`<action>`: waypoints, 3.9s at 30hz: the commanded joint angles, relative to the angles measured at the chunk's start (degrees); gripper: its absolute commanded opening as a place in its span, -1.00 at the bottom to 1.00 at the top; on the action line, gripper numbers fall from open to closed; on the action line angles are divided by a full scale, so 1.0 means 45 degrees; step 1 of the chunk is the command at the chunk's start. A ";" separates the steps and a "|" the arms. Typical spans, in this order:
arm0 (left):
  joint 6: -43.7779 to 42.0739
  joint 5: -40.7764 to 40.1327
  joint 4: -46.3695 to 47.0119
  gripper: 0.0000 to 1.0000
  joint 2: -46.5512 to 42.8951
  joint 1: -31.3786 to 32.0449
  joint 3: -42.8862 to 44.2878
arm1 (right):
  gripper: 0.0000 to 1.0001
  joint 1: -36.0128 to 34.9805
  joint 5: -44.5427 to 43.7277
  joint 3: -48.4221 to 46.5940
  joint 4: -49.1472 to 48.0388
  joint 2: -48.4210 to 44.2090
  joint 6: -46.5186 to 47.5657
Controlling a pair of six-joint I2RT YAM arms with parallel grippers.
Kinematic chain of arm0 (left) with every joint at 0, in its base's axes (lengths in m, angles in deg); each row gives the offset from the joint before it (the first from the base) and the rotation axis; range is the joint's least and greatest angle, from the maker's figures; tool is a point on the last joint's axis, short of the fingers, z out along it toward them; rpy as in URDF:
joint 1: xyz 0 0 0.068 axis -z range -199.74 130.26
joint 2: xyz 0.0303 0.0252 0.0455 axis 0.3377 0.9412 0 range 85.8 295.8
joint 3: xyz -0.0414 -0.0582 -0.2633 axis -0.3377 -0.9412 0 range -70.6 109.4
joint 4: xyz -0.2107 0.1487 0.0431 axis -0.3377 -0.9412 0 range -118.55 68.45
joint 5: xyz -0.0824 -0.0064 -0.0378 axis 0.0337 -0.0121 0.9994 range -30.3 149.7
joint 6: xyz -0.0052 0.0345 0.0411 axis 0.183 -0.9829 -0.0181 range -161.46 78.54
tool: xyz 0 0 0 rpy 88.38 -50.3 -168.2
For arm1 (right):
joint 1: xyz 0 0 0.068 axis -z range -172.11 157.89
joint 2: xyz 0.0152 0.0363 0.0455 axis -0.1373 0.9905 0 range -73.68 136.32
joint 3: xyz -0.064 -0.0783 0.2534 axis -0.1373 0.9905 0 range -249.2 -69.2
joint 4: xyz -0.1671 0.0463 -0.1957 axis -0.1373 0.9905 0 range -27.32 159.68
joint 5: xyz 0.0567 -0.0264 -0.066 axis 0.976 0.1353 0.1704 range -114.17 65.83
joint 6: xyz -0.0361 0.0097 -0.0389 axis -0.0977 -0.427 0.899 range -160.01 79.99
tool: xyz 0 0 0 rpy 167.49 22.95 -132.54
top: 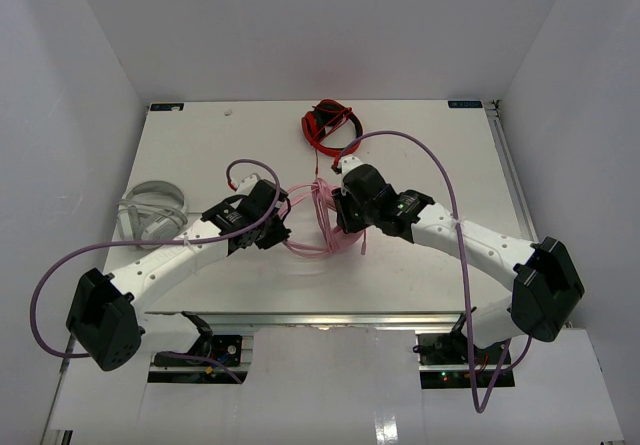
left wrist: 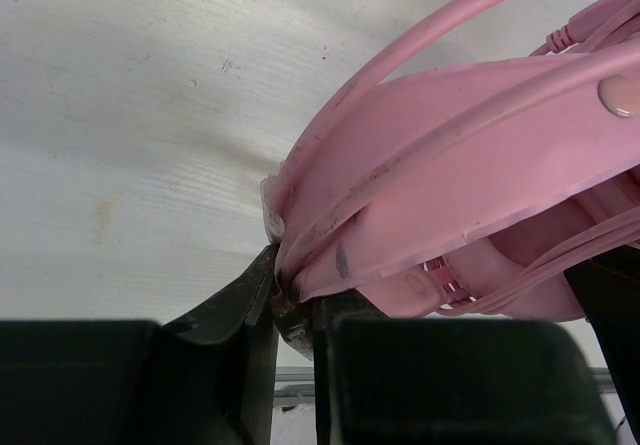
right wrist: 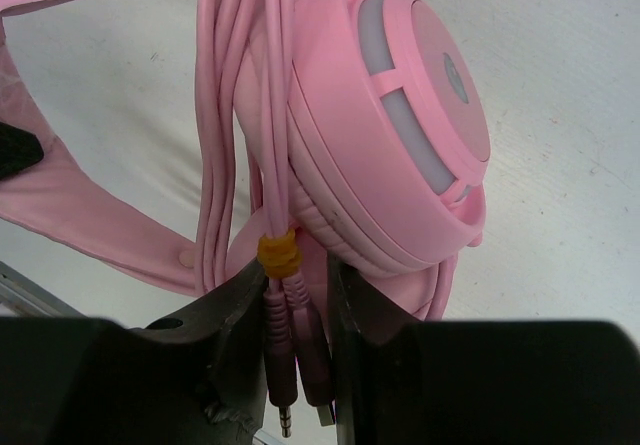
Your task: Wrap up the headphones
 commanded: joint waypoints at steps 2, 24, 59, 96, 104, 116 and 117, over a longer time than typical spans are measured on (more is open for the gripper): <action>0.0856 -0.0020 0.0703 -1.00 -0.0848 -0.0077 0.0383 | -0.38 -0.0104 -0.0711 0.0109 -0.0295 -0.0236 0.0082; 0.1055 -0.1223 0.0044 -1.00 -0.1314 -0.0077 0.0690 | -0.06 -0.0335 -0.0479 0.0539 -0.0558 -0.1840 0.0371; 0.1092 -0.1364 -0.0063 -1.00 -0.1568 -0.0077 0.0663 | -0.10 -0.0528 0.0207 -0.0769 -0.1404 -0.0803 0.1589; 0.1632 -0.1397 -0.0054 -1.00 -0.2359 -0.0077 0.0644 | -0.85 -0.1917 -0.1983 -0.0238 -0.1816 0.0511 0.0649; 0.1758 -0.1142 -0.0002 -1.00 -0.2446 -0.0077 0.0751 | -0.80 -0.1917 -0.2010 -0.0367 -0.1796 0.0907 0.0621; 0.1660 -0.0856 0.0215 -1.00 -0.2466 -0.0077 0.0700 | -0.52 -0.1953 -0.2802 -0.0669 -0.1779 0.1536 0.0571; 0.1660 -0.0846 0.0225 -1.00 -0.2477 -0.0077 0.0702 | -0.48 -0.1967 -0.2800 -0.0692 -0.1777 0.1565 0.0582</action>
